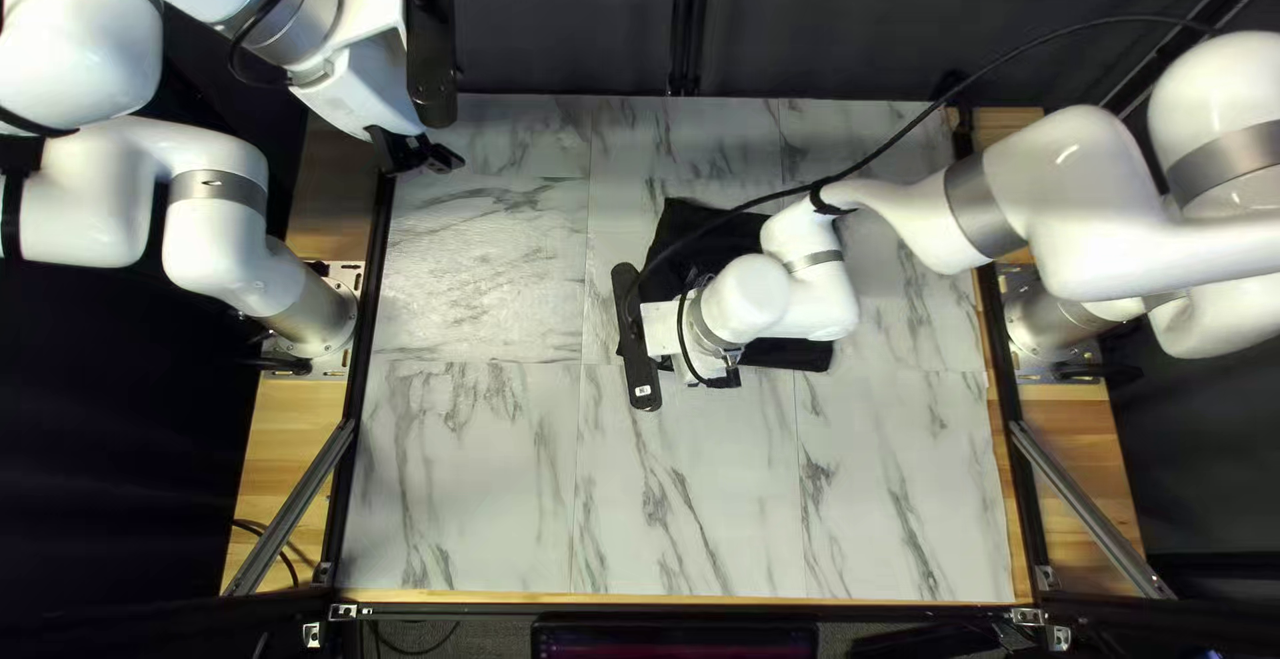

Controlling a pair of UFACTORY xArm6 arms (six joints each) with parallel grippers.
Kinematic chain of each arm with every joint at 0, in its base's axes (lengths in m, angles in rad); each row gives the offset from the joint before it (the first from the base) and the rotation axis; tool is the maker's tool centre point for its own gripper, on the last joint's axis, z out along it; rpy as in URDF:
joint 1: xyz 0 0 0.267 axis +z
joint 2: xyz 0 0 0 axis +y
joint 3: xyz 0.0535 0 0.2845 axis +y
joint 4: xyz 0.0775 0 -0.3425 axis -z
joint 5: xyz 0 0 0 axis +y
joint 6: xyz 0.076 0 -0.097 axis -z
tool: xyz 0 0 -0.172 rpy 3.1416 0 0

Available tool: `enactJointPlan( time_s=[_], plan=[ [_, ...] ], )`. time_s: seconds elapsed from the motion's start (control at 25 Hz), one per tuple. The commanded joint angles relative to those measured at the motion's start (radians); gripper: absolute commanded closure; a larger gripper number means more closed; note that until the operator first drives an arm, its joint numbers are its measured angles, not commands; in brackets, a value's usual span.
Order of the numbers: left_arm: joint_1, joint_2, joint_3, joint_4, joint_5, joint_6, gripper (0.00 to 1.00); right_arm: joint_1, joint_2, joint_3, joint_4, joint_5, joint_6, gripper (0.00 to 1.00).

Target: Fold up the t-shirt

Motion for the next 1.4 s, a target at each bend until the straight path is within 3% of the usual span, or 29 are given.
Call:
enactJointPlan(
  time_s=[0.04,0.6,1.04,1.4],
  plan=[
    [0.000,0.000,0.000,0.000,0.000,0.000,0.00,0.007,-0.034,0.004,-0.031,0.033,0.028,1.00],
    [0.000,0.000,0.000,0.000,0.000,0.000,0.00,0.019,-0.273,0.052,-0.142,0.282,0.100,1.00],
    [0.000,0.000,0.000,0.000,0.000,0.000,0.00,0.030,-0.373,-0.002,-0.200,0.501,0.081,1.00],
    [0.000,0.000,0.000,0.000,0.000,0.000,0.00,0.146,-0.400,0.129,-0.208,0.571,0.168,1.00]
  ],
)
